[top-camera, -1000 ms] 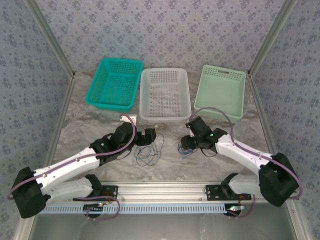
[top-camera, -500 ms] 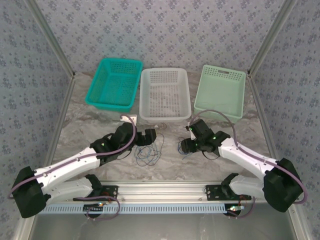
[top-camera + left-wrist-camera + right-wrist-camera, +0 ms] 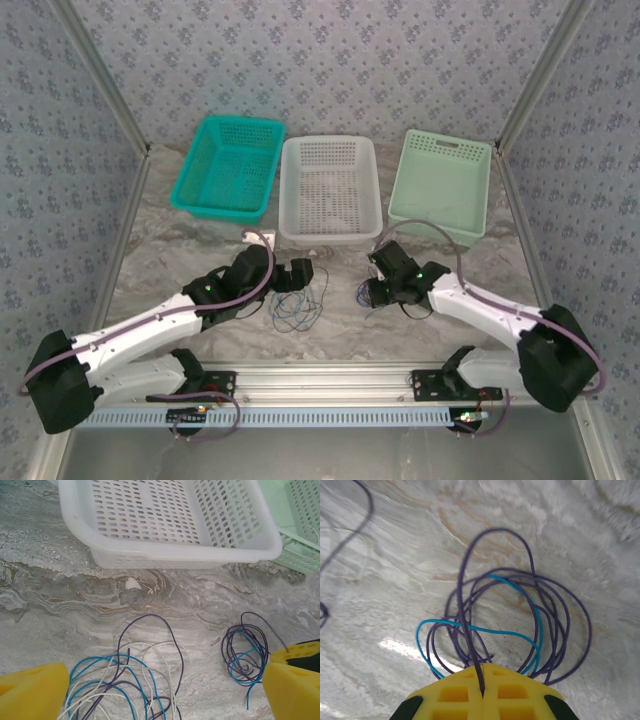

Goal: Untangle the cables

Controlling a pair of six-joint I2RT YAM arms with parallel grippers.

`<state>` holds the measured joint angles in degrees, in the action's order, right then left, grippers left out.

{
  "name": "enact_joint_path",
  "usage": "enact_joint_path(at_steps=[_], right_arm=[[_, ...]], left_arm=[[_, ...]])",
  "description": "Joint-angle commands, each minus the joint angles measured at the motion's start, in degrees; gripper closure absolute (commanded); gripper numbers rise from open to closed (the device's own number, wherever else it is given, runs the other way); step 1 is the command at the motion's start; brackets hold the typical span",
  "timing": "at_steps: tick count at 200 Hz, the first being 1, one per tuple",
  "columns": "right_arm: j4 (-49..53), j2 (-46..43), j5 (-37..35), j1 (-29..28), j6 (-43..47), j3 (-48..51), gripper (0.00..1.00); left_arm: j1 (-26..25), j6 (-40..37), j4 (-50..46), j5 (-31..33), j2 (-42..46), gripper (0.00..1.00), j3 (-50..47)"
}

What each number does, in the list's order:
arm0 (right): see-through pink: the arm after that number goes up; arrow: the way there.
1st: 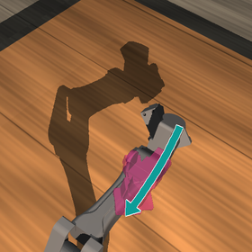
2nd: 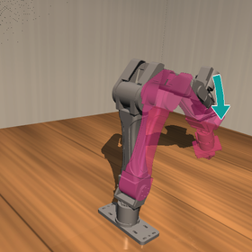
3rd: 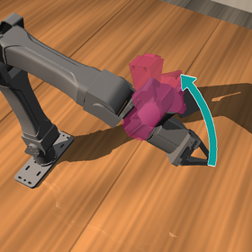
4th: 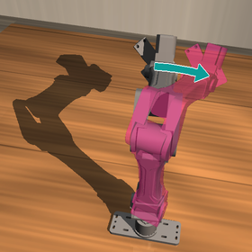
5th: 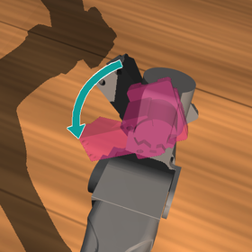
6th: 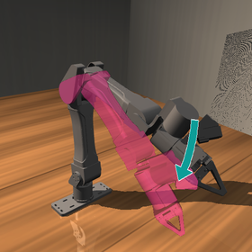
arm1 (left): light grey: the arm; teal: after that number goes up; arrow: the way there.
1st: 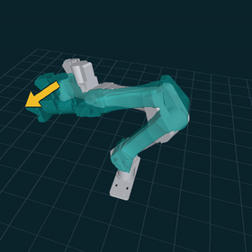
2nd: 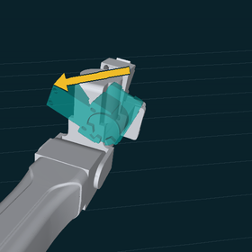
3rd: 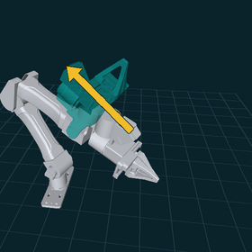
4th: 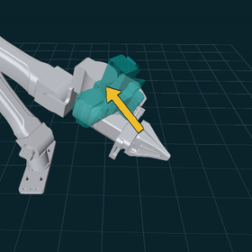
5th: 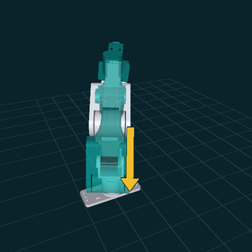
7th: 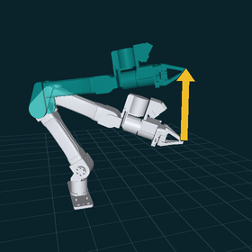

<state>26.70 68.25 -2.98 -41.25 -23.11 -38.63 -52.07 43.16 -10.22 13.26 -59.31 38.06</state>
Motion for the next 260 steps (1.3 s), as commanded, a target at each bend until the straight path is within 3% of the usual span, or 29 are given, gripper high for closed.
enact_joint_path(at_steps=[1, 64, 125, 194, 260], right_arm=[[4.24, -7.70, -6.05, -2.62, -0.10, -3.41, 1.00], [10.61, -22.19, -8.37, -4.80, 2.12, -10.86, 1.00], [14.87, -21.66, -10.20, -4.84, 6.97, -23.81, 1.00], [14.85, -18.83, -12.57, -4.56, 10.28, -35.09, 1.00], [13.52, -17.07, -11.08, -3.88, 7.92, -34.85, 1.00]], left_arm=[[0.48, 0.13, 0.44, 0.53, 0.26, 0.01, -0.23], [0.39, -0.75, 1.20, -1.74, -2.14, 0.00, 1.12], [-2.78, -2.51, 4.41, -3.44, -7.20, 0.01, 4.09], [-9.44, -11.36, 10.74, -7.14, -15.52, 0.01, 11.06], [-12.92, -21.30, 18.54, -8.11, -20.99, 0.01, 17.88]])
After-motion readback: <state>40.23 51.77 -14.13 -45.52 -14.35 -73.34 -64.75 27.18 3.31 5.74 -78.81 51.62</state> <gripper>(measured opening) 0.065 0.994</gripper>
